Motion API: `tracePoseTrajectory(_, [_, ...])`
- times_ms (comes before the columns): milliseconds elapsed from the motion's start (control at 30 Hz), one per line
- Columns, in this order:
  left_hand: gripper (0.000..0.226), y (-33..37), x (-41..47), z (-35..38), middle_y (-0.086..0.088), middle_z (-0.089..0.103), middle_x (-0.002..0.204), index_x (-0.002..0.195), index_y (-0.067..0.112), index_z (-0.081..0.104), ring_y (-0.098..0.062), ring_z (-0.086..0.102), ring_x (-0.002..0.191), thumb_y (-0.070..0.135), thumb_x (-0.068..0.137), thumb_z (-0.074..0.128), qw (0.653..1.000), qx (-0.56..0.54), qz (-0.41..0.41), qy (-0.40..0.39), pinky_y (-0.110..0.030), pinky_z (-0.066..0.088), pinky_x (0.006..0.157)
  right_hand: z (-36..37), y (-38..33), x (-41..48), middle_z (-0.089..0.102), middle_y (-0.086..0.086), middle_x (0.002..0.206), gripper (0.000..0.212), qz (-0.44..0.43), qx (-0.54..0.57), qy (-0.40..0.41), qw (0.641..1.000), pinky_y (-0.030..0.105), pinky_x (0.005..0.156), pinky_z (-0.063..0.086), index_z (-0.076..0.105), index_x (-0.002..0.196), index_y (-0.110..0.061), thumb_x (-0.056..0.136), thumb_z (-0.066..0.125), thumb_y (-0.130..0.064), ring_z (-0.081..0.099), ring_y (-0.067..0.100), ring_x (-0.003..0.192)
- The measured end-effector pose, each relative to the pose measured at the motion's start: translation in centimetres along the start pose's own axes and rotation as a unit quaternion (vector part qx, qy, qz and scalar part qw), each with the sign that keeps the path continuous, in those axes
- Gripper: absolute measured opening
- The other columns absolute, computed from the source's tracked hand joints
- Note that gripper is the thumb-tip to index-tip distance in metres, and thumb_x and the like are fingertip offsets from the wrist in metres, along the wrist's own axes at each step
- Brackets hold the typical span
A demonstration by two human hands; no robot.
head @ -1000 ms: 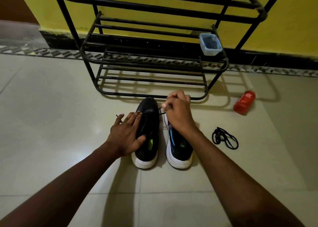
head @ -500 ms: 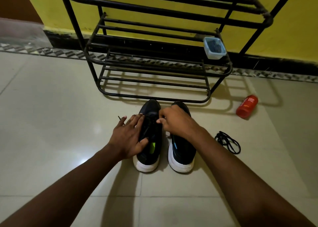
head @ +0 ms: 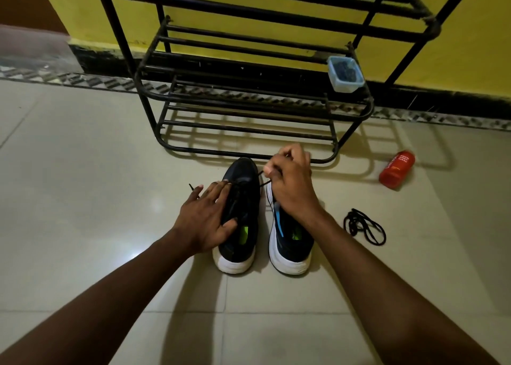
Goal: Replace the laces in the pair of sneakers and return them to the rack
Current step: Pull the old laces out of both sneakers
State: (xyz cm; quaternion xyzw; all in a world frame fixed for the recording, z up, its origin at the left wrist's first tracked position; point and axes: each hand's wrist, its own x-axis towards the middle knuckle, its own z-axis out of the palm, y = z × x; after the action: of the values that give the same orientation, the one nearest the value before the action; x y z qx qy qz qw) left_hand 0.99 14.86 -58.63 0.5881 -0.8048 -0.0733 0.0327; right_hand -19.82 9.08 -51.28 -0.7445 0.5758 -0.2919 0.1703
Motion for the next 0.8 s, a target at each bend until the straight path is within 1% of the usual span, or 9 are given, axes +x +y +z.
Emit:
tracePoseTrajectory(67, [0.092, 0.0, 0.0, 0.0, -0.013, 0.032, 0.162, 0.158, 0.009, 0.024, -0.025, 0.031, 0.149, 0.064, 0.085, 0.022, 1.000, -0.001, -0.001, -0.002, -0.046, 0.018, 0.124, 0.4, -0.6, 0.0, 0.064, 0.007, 0.099, 0.020, 0.095, 0.151, 0.034, 0.983, 0.032, 0.081, 0.050, 0.059, 0.082, -0.014, 0.099, 0.049, -0.010, 0.062, 0.023, 0.095])
tracePoseTrajectory(167, [0.092, 0.0, -0.1, -0.1, -0.013, 0.035, 0.161, 0.157, 0.008, 0.027, -0.025, 0.034, 0.148, 0.064, 0.085, 0.024, 1.000, -0.005, -0.004, 0.002, -0.046, 0.021, 0.123, 0.5, -0.9, 0.2, 0.057, 0.005, 0.069, 0.028, 0.174, 0.244, 0.057, 0.952, 0.030, 0.059, 0.042, 0.047, 0.081, -0.014, 0.107, 0.036, -0.013, 0.056, 0.020, 0.063])
tracePoseTrajectory(233, [0.091, 0.0, -0.2, -0.1, -0.013, 0.036, 0.160, 0.157, 0.008, 0.029, -0.026, 0.036, 0.147, 0.064, 0.085, 0.026, 1.000, -0.009, -0.002, 0.006, -0.047, 0.023, 0.123, -0.2, -0.1, 0.0, 0.048, -0.002, 0.066, 0.019, 0.075, 0.143, 0.043, 0.986, 0.033, 0.055, 0.037, 0.050, 0.092, -0.016, 0.107, 0.039, -0.022, 0.047, 0.016, 0.057])
tracePoseTrajectory(300, [0.091, 0.0, -0.2, 0.0, -0.013, 0.035, 0.160, 0.157, 0.008, 0.028, -0.026, 0.035, 0.147, 0.064, 0.085, 0.026, 1.000, -0.014, -0.003, 0.006, -0.048, 0.024, 0.123, -1.2, 0.9, 0.0, 0.050, -0.004, 0.064, 0.016, -0.053, 0.004, -0.005, 0.999, 0.033, 0.051, 0.038, 0.056, 0.111, -0.018, 0.104, 0.042, -0.021, 0.049, 0.016, 0.055])
tracePoseTrajectory(400, [0.093, -0.1, -0.2, 0.0, -0.011, 0.032, 0.162, 0.158, 0.009, 0.025, -0.025, 0.033, 0.149, 0.065, 0.084, 0.024, 1.000, -0.028, -0.009, -0.002, -0.047, 0.023, 0.123, -2.1, 1.4, 0.4, 0.064, 0.004, 0.083, 0.019, -0.066, -0.002, -0.063, 0.996, 0.039, 0.071, 0.050, 0.068, 0.108, -0.013, 0.101, 0.053, -0.020, 0.060, 0.018, 0.077])
tracePoseTrajectory(533, [0.094, 0.1, 0.0, -0.6, -0.004, 0.032, 0.162, 0.158, 0.018, 0.022, -0.024, 0.041, 0.143, 0.072, 0.082, 0.030, 0.996, -0.074, -0.026, -0.035, -0.045, 0.028, 0.120, -1.5, 1.3, -0.5, 0.070, 0.002, 0.101, 0.016, -0.036, 0.047, -0.087, 0.994, 0.034, 0.090, 0.052, 0.074, 0.106, -0.012, 0.094, 0.063, -0.012, 0.064, 0.015, 0.096])
tracePoseTrajectory(600, [0.085, 0.2, 0.4, -1.5, 0.000, 0.049, 0.151, 0.152, 0.026, 0.035, -0.025, 0.057, 0.125, 0.068, 0.080, 0.050, 0.985, -0.149, -0.082, -0.036, -0.043, 0.044, 0.107, -1.0, 0.6, -0.8, 0.069, 0.003, 0.107, 0.020, -0.039, 0.040, -0.110, 0.992, 0.034, 0.095, 0.051, 0.073, 0.110, -0.012, 0.092, 0.066, -0.011, 0.063, 0.017, 0.101])
tracePoseTrajectory(667, [0.063, 0.5, 0.9, -2.7, 0.004, 0.064, 0.131, 0.135, 0.031, 0.055, -0.022, 0.065, 0.107, 0.062, 0.080, 0.056, 0.964, -0.231, -0.135, 0.009, -0.040, 0.053, 0.090, -0.4, -0.5, -1.4, 0.064, 0.005, 0.115, 0.024, -0.037, 0.009, -0.131, 0.991, 0.033, 0.099, 0.048, 0.070, 0.115, -0.011, 0.091, 0.067, -0.011, 0.059, 0.019, 0.107])
tracePoseTrajectory(800, [0.033, 0.9, 2.6, -4.1, 0.004, 0.069, 0.106, 0.113, 0.025, 0.071, -0.015, 0.064, 0.098, 0.047, 0.094, 0.056, 0.932, -0.343, -0.091, 0.077, -0.038, 0.054, 0.083, 1.5, -2.3, -3.4, 0.054, 0.005, 0.125, 0.027, -0.001, -0.043, -0.084, 0.996, 0.032, 0.103, 0.045, 0.065, 0.121, -0.011, 0.095, 0.061, -0.016, 0.054, 0.021, 0.116])
